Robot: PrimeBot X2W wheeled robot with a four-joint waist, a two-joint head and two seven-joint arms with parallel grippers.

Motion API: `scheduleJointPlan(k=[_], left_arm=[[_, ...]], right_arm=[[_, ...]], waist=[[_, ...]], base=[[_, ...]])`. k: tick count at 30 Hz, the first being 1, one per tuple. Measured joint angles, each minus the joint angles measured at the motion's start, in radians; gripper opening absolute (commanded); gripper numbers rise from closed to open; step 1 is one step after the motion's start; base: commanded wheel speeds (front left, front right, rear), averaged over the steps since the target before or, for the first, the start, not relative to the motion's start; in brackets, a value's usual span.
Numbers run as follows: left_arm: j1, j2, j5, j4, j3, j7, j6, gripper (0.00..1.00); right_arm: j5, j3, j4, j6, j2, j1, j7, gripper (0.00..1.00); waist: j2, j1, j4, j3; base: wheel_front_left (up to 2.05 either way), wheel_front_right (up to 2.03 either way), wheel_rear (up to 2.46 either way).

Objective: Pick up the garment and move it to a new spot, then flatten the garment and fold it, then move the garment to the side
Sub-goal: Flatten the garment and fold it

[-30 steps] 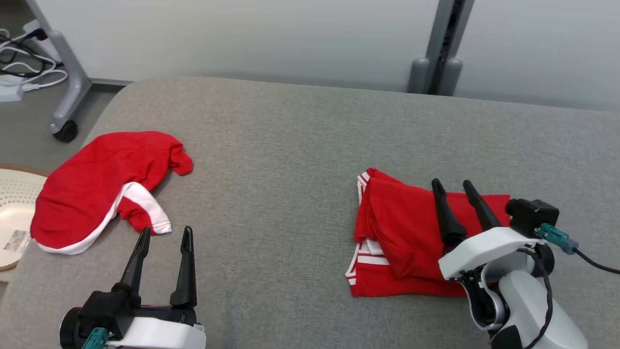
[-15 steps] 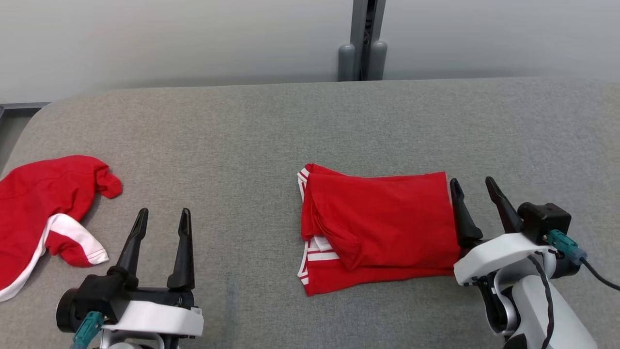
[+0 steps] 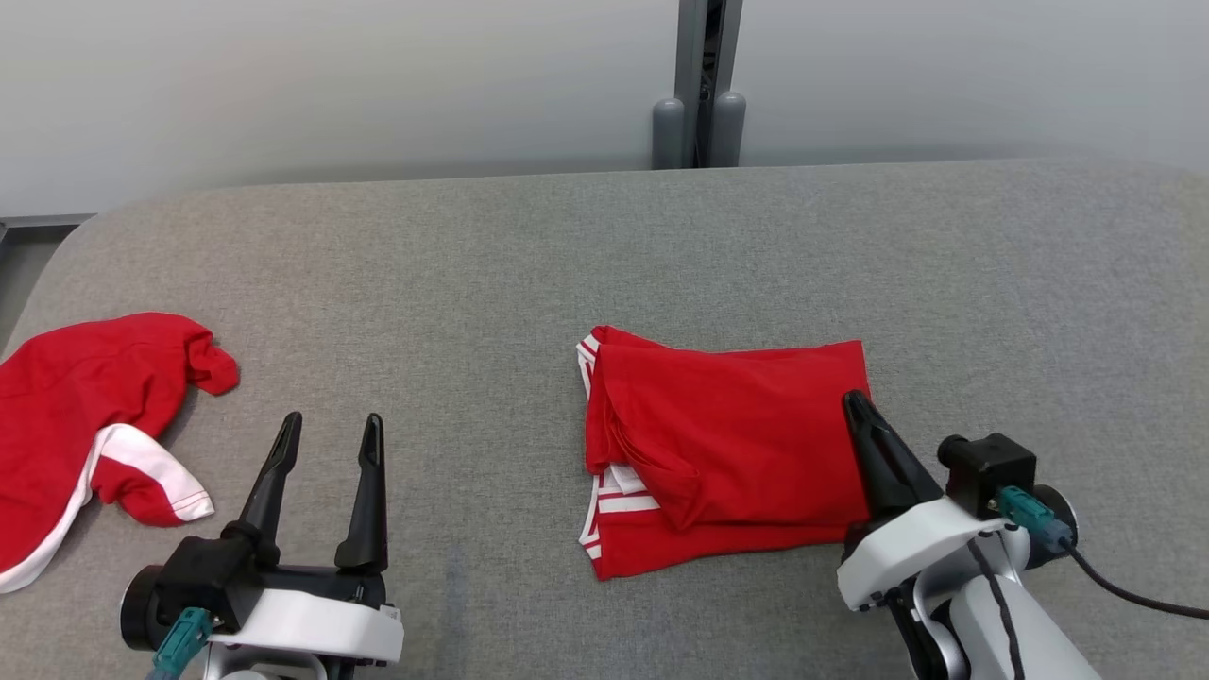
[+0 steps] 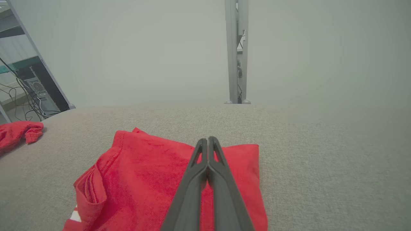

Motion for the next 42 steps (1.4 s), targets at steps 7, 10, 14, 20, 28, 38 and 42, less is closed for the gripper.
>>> scheduleJointPlan(k=[7,10,14,20,28,38,42], left_arm=[[0.0,0.0,-0.002,0.006,-0.002,0.0,-0.001,1.0],[0.0,0.0,-0.005,0.007,-0.006,0.0,0.0,1.0],[0.001,0.0,-0.012,0.007,-0.008,0.0,0.002,1.0],[0.001,0.0,-0.022,0.009,-0.007,0.0,0.005,1.0],[0.0,0.0,-0.03,0.011,-0.013,0.0,0.009,1.0],[0.003,0.0,-0.032,0.016,-0.011,0.0,0.01,1.0],[0.017,0.001,-0.029,0.015,-0.006,0.0,0.01,1.0]], right_arm=[[-0.039,0.119,0.05,0.0,-0.018,-0.021,0.0,0.0],[-0.063,0.168,0.079,0.0,-0.028,-0.031,0.0,0.0],[-0.072,0.225,0.121,0.0,-0.03,-0.042,0.0,0.0],[-0.056,0.277,0.165,0.0,-0.03,-0.044,0.0,0.0],[-0.009,0.403,0.153,0.0,-0.019,-0.063,0.0,0.0],[0.06,0.524,0.102,0.0,-0.015,-0.067,0.0,0.0],[0.065,0.467,0.047,0.0,-0.029,-0.071,0.0,0.0]], waist=[[0.0,0.0001,0.037,-0.006],[0.0,0.0,0.057,-0.007],[0.0,0.0001,0.091,-0.006],[0.0,0.0001,0.119,0.003],[0.0,0.0,0.134,0.004],[0.0,0.0,0.127,-0.014],[0.0,0.0,0.108,-0.02]], base=[[0.0,0.0,0.0],[0.0,0.0,0.0],[0.0,0.0,0.0],[0.0,0.0,0.0],[0.0,0.0,0.0],[0.0,0.0,0.0],[0.0,0.0,0.0]])
